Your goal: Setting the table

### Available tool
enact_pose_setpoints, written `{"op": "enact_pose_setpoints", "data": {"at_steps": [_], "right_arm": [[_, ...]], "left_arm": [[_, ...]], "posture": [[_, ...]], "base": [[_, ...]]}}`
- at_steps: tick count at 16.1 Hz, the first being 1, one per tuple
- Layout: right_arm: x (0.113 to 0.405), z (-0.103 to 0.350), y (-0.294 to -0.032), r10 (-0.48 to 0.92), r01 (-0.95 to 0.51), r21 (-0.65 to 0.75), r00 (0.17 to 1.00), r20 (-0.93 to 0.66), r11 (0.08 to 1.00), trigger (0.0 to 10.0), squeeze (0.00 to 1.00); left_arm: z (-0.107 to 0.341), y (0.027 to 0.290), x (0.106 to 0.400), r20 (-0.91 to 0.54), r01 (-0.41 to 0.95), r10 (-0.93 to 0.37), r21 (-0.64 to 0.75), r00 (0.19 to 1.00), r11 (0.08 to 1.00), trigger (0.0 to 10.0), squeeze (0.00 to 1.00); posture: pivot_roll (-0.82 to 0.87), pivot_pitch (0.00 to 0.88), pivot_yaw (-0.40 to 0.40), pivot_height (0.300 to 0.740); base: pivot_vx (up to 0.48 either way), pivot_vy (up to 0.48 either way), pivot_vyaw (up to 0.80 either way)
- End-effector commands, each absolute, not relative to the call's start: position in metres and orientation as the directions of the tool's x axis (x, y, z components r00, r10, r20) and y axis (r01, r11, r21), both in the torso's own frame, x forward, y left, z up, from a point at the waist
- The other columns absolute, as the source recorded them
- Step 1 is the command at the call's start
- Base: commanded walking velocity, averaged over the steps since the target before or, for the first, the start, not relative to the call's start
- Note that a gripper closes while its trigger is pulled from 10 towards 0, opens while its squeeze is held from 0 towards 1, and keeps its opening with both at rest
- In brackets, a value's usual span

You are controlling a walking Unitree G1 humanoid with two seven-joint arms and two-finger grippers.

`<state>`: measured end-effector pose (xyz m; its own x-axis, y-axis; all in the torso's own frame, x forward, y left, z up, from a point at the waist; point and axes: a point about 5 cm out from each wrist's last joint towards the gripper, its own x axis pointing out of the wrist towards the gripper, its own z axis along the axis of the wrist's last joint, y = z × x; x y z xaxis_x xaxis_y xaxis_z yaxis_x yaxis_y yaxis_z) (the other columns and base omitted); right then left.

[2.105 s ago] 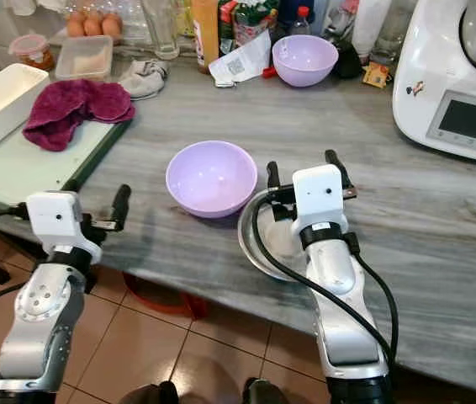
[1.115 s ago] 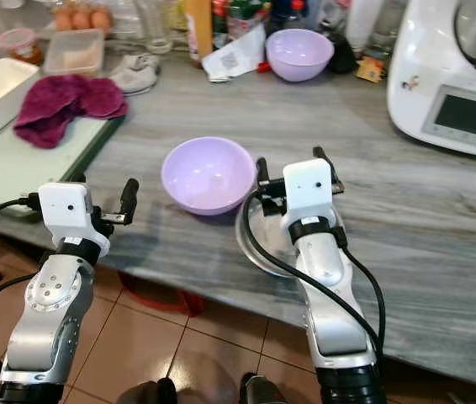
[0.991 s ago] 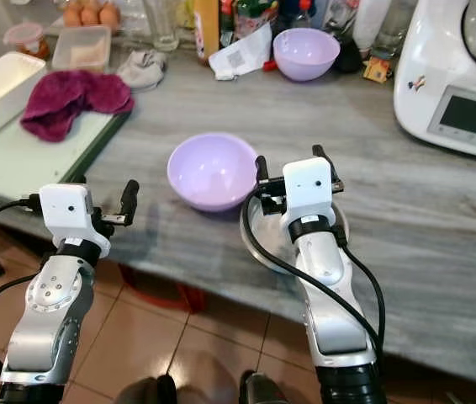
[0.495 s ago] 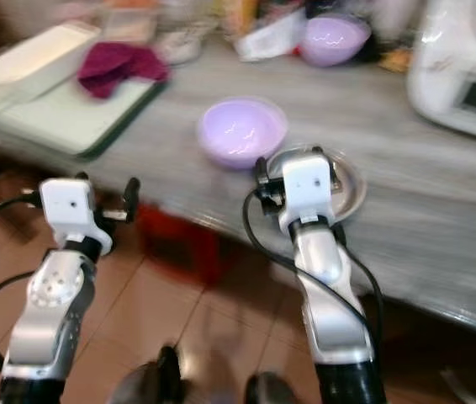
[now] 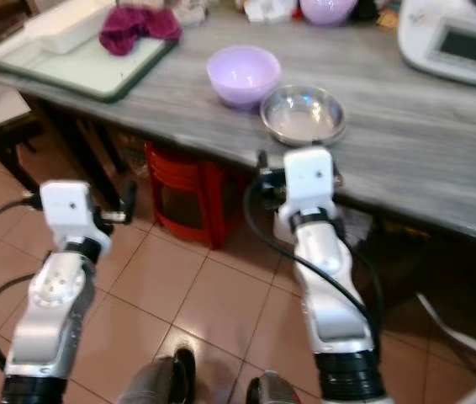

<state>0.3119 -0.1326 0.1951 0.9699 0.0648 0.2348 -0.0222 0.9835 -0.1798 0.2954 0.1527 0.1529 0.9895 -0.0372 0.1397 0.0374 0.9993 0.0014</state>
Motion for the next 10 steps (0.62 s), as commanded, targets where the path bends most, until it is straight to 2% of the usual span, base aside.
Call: {"op": "enact_pose_setpoints", "data": {"at_steps": [1,2,3,6,9,10], "right_arm": [[0.3115,0.1953,-0.1359,0.046,-0.006,-0.168,0.971,0.233,0.986,10.0,0.0],[0.3116,0.1941,-0.1364,0.045,-0.009,-0.162,0.974,0.223,0.987,10.0,0.0],[0.3113,0.1937,-0.1365,0.046,-0.01,-0.16,0.974,0.22,0.987,10.0,0.0],[0.3108,0.1924,-0.1361,0.05,-0.015,-0.161,0.976,0.214,0.987,10.0,0.0],[0.3112,0.1916,-0.1358,0.055,-0.02,-0.166,0.977,0.208,0.986,10.0,0.0],[0.3122,0.1916,-0.135,0.059,-0.026,-0.162,0.977,0.205,0.986,10.0,0.0]], "left_arm": [[0.1541,0.1531,0.2947,0.142,0.052,-0.05,-0.012,0.989,0.999,10.0,0.0],[0.1538,0.1551,0.2942,0.144,0.034,-0.032,-0.013,0.989,0.999,10.0,0.73],[0.1531,0.1553,0.2939,0.14,0.041,-0.037,-0.024,0.989,0.999,10.0,1.0],[0.1521,0.1558,0.2929,0.143,0.031,-0.029,-0.011,0.989,0.999,10.0,1.0],[0.1514,0.1552,0.2916,0.142,0.033,-0.032,-0.005,0.989,0.999,10.0,1.0],[0.1512,0.1548,0.2915,0.14,0.038,-0.041,0.022,0.989,0.999,10.0,0.39]], "posture": [[-0.12,0.193,-0.01,0.74],[-0.12,0.197,-0.012,0.74],[-0.12,0.199,-0.013,0.74],[-0.12,0.201,-0.016,0.74],[-0.11,0.203,-0.019,0.74],[-0.11,0.203,-0.019,0.74]], "base": [[-0.341,0.0,0.0],[-0.296,0.0,0.0],[-0.262,0.0,0.0],[-0.25,0.0,0.0],[0.0,0.0,0.0],[0.0,0.0,0.0]]}}
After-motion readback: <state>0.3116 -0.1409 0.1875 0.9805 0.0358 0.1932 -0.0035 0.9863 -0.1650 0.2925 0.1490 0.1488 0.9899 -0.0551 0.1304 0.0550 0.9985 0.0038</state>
